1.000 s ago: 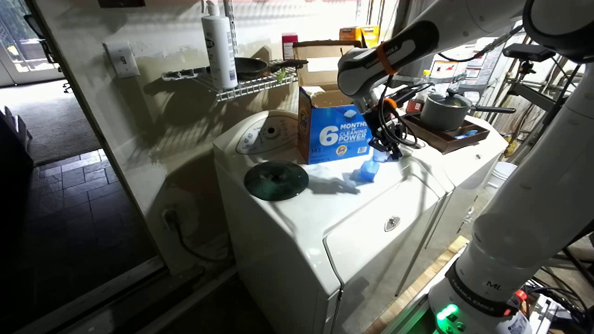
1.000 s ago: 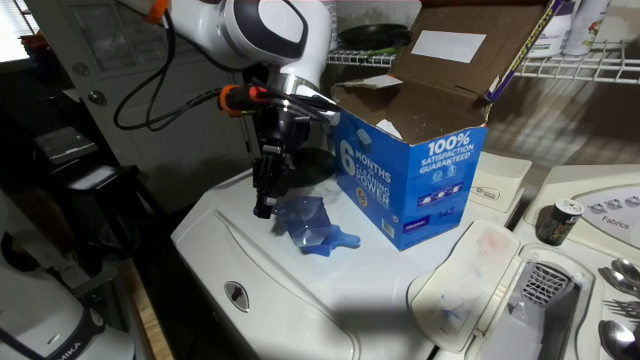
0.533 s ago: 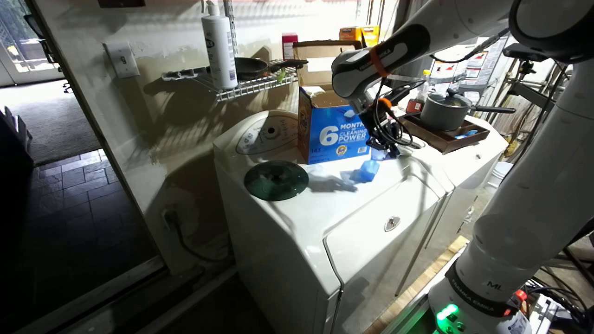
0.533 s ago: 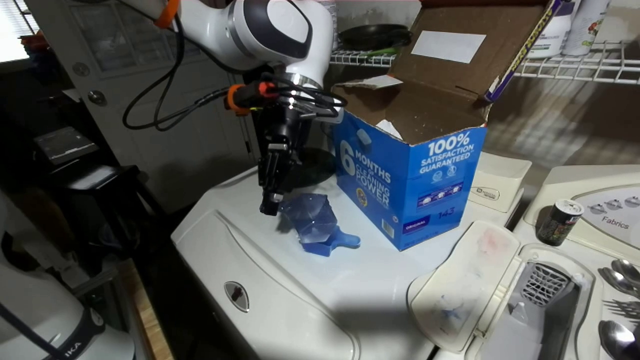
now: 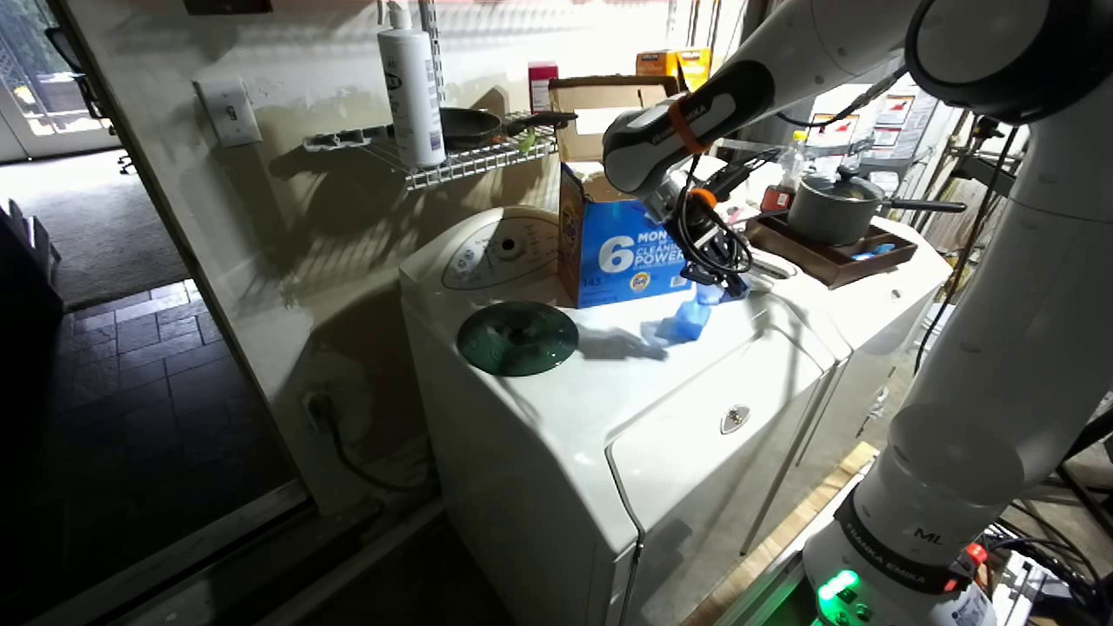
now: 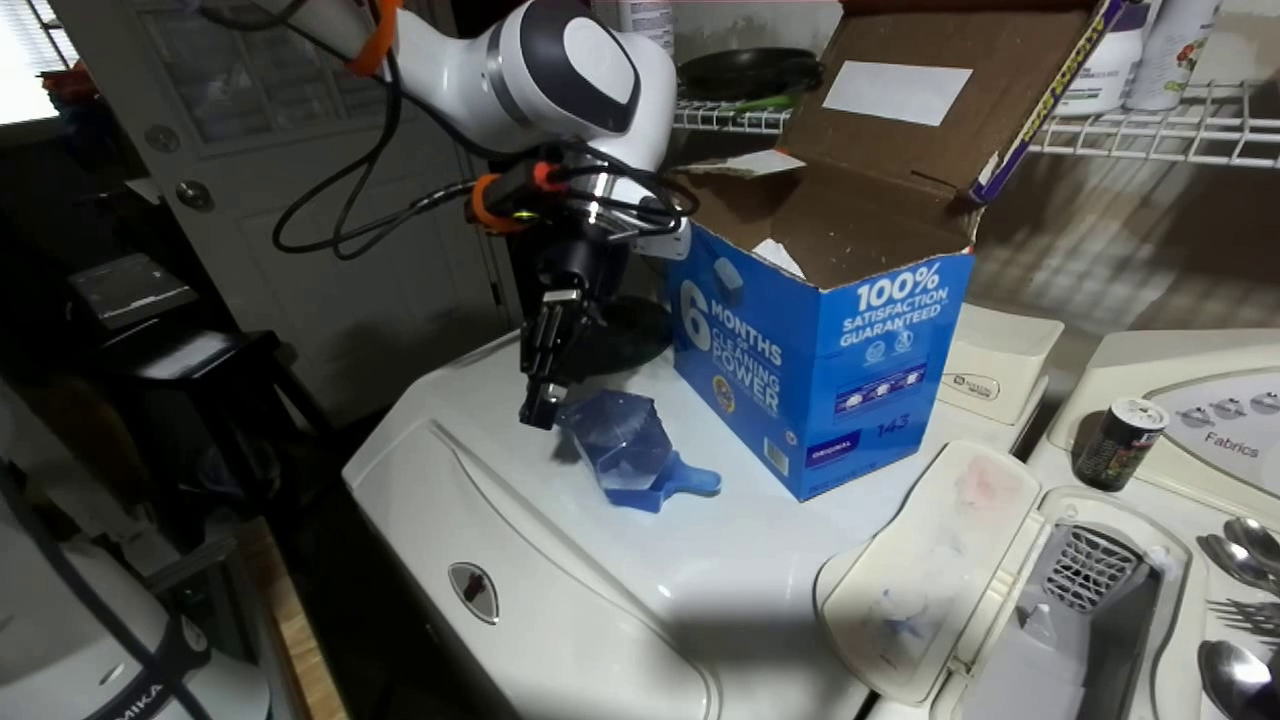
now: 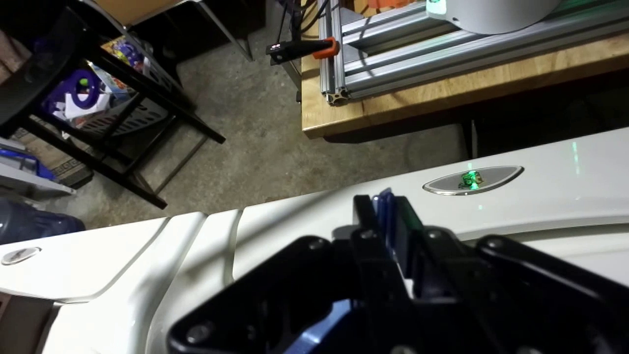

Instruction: Pour the washing powder from the purple scoop into the blue scoop

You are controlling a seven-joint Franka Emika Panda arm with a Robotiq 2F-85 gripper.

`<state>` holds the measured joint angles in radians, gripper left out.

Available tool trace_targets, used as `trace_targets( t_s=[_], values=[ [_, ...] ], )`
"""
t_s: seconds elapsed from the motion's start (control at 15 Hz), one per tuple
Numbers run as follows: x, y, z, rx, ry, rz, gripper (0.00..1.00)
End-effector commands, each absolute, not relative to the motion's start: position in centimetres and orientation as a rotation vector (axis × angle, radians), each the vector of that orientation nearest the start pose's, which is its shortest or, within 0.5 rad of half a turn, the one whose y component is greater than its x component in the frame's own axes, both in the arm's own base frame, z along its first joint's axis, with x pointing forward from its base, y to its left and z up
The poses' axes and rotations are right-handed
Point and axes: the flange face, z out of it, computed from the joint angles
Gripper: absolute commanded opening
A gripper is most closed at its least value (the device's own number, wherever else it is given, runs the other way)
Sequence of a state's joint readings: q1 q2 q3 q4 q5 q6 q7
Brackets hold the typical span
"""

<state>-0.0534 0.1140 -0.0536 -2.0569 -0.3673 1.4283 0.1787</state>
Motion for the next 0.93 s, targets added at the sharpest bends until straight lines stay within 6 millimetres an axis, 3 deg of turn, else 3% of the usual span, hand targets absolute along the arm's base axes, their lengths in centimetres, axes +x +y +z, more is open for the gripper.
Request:
trace_targets(
  t_s=[0.0,0.87],
  values=[
    [48.5,-8.5,35.2,-3.309,0.347,1.374,0.03],
    [49.8,-6.0,33.7,-3.373,0.328,1.551,0.03]
  ],
)
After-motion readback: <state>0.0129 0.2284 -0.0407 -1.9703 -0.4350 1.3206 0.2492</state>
